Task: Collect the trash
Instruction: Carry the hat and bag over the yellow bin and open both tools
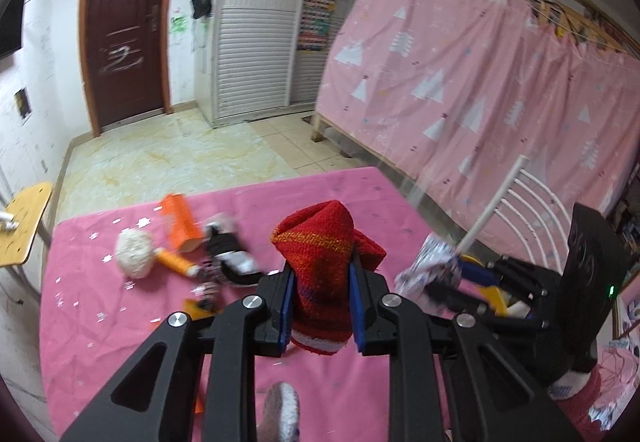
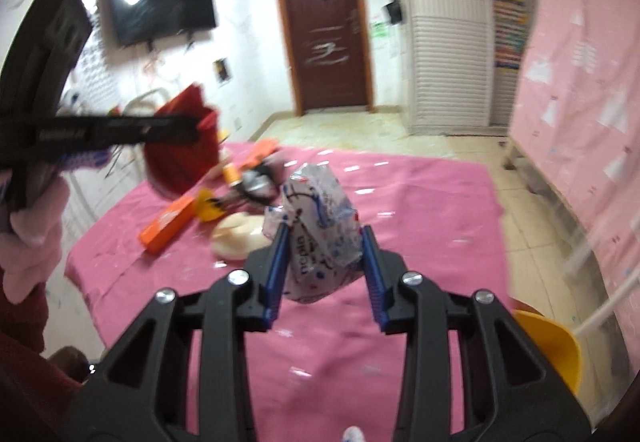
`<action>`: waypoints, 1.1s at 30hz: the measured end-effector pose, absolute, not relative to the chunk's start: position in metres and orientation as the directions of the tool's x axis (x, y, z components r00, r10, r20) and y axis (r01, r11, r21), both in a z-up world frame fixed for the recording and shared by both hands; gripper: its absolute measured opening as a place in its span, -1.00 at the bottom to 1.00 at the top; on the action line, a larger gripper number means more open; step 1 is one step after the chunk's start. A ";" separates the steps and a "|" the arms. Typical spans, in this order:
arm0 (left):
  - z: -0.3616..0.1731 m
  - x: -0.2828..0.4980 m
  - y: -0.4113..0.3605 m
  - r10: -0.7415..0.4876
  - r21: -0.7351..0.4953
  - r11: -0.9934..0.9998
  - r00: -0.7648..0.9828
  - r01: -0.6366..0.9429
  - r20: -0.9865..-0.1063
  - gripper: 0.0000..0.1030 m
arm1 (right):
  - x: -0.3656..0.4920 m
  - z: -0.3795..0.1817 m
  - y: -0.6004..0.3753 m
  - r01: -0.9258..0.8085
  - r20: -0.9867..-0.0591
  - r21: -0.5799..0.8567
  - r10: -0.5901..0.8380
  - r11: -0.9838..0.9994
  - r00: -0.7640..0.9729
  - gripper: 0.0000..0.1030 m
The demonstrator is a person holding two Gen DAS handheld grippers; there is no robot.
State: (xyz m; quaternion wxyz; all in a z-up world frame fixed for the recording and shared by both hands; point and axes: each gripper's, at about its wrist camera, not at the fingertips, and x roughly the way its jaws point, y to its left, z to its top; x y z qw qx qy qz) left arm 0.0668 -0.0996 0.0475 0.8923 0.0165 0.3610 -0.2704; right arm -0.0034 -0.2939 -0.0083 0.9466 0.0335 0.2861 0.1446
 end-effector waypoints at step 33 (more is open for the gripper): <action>0.011 0.018 -0.364 -0.604 -0.189 0.638 0.332 0.746 -0.725 -0.71 | -0.068 -0.027 -0.524 0.304 -0.453 0.322 -0.136 0.897 0.881 0.27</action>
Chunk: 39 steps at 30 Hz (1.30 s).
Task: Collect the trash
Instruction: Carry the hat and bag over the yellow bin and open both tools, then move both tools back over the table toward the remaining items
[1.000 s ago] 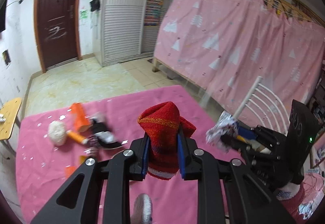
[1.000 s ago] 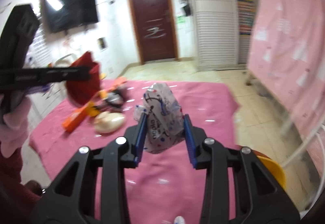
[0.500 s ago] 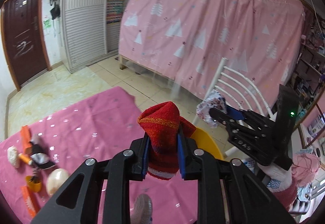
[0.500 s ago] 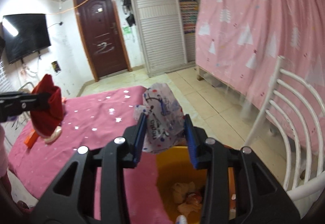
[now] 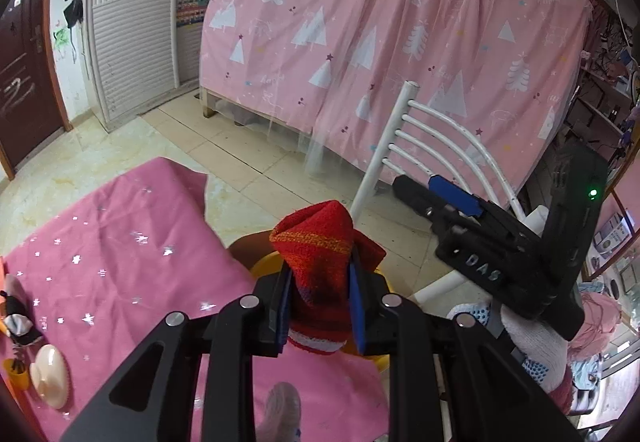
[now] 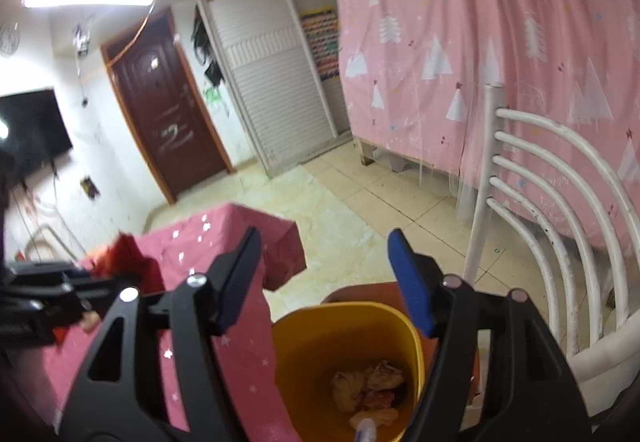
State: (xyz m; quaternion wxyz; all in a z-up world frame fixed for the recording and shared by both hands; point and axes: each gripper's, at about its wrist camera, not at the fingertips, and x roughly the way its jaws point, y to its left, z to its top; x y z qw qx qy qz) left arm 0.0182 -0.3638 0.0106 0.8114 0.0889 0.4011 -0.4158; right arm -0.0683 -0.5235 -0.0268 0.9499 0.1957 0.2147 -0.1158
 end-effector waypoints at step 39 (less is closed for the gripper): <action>0.036 0.095 -0.157 -0.548 -0.269 0.810 0.507 0.521 -0.666 -0.13 | 0.023 -0.001 -0.343 -0.029 -0.511 0.175 0.116 0.984 0.852 0.46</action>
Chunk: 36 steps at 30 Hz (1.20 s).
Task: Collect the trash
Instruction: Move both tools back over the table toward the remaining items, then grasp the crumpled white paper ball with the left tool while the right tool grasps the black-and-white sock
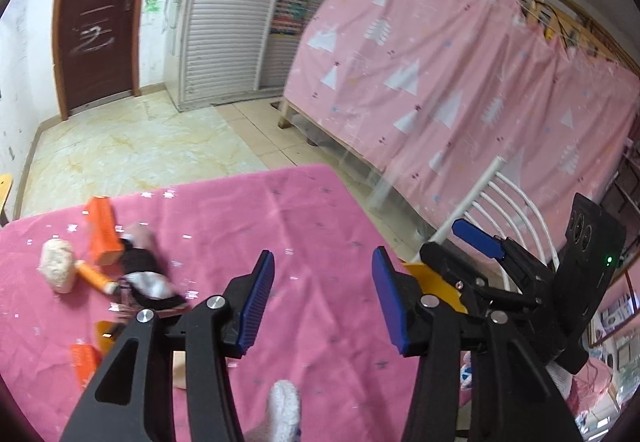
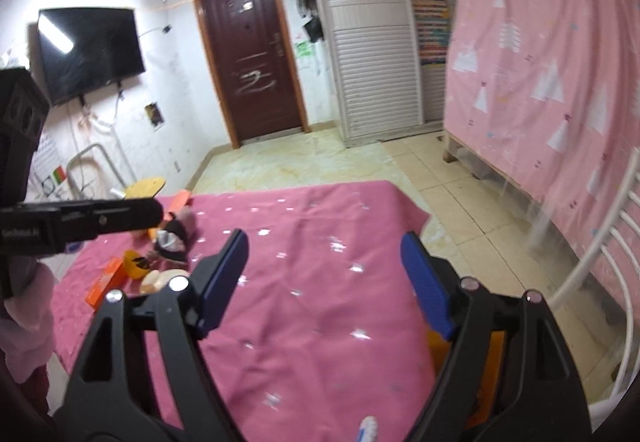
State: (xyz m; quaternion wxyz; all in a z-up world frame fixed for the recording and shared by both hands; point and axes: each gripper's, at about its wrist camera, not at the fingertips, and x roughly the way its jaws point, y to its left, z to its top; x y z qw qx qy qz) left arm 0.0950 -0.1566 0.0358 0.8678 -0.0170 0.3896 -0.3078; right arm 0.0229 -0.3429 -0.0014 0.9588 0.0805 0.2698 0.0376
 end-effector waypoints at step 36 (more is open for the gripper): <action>-0.054 0.236 0.041 -0.239 -0.197 0.971 0.569 0.135 -0.787 0.17 | 0.171 -0.045 -0.148 -0.315 -0.722 0.054 0.254 0.948 0.643 0.74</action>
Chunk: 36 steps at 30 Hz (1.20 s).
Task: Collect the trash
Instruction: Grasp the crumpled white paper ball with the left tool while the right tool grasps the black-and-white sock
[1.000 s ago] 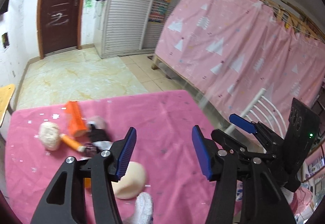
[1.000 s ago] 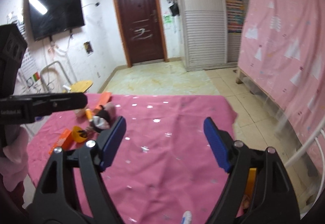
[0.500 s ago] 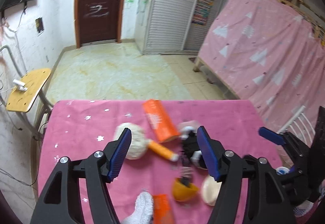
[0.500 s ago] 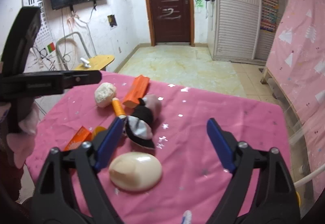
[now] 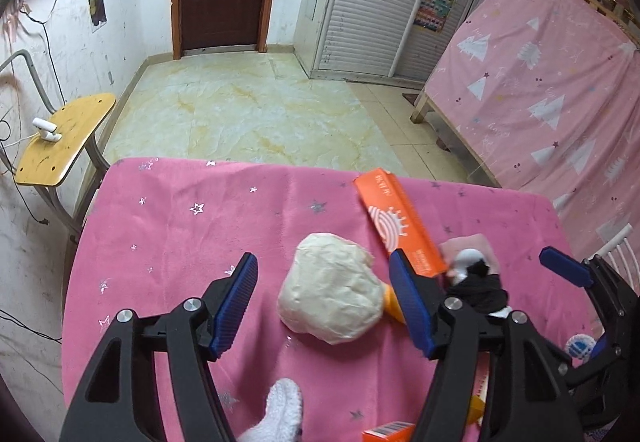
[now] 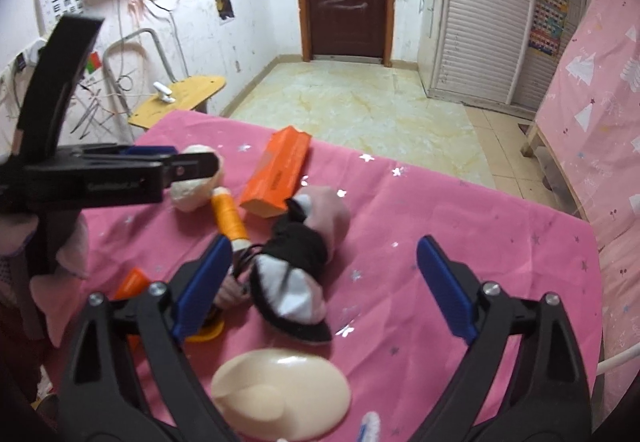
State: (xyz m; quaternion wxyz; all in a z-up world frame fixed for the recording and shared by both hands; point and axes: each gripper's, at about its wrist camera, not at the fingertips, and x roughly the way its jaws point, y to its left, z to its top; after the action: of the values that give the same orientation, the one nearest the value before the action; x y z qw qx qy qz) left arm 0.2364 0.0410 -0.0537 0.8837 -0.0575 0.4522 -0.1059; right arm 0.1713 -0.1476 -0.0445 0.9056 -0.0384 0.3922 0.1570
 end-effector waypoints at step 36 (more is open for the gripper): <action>-0.004 0.179 0.011 -0.199 -0.105 0.978 0.671 0.179 -0.714 -0.22 | 0.139 -0.014 -0.176 -0.314 -0.660 0.135 0.322 0.940 0.679 -0.23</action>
State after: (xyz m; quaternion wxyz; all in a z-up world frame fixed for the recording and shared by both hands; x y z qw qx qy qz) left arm 0.1788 0.0106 -0.0037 0.9141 -0.0130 0.3920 -0.1033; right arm 0.1388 -0.1756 -0.0138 0.9163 0.0056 0.3610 0.1734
